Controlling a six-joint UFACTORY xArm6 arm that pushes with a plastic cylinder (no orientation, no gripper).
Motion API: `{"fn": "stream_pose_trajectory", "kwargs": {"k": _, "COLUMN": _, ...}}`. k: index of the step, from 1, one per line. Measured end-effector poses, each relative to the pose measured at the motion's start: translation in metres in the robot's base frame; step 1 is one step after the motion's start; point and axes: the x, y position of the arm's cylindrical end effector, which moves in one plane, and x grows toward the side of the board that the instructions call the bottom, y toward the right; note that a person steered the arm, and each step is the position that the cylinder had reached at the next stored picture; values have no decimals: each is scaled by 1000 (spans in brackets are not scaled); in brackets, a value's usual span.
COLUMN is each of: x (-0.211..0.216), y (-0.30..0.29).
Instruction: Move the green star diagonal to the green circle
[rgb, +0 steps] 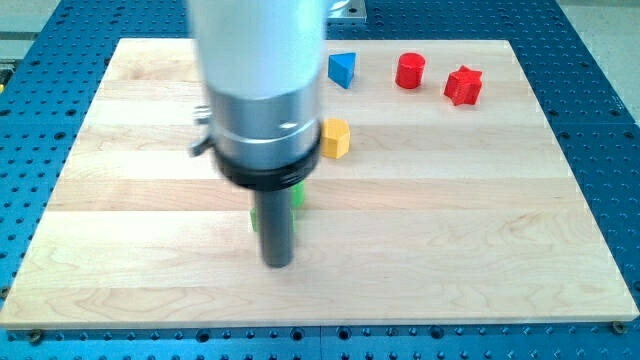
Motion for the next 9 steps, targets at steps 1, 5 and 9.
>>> {"fn": "stream_pose_trajectory", "kwargs": {"k": 1, "x": -12, "y": -22}}
{"fn": "stream_pose_trajectory", "kwargs": {"k": 5, "x": -48, "y": 70}}
{"fn": "stream_pose_trajectory", "kwargs": {"k": 9, "x": -46, "y": 56}}
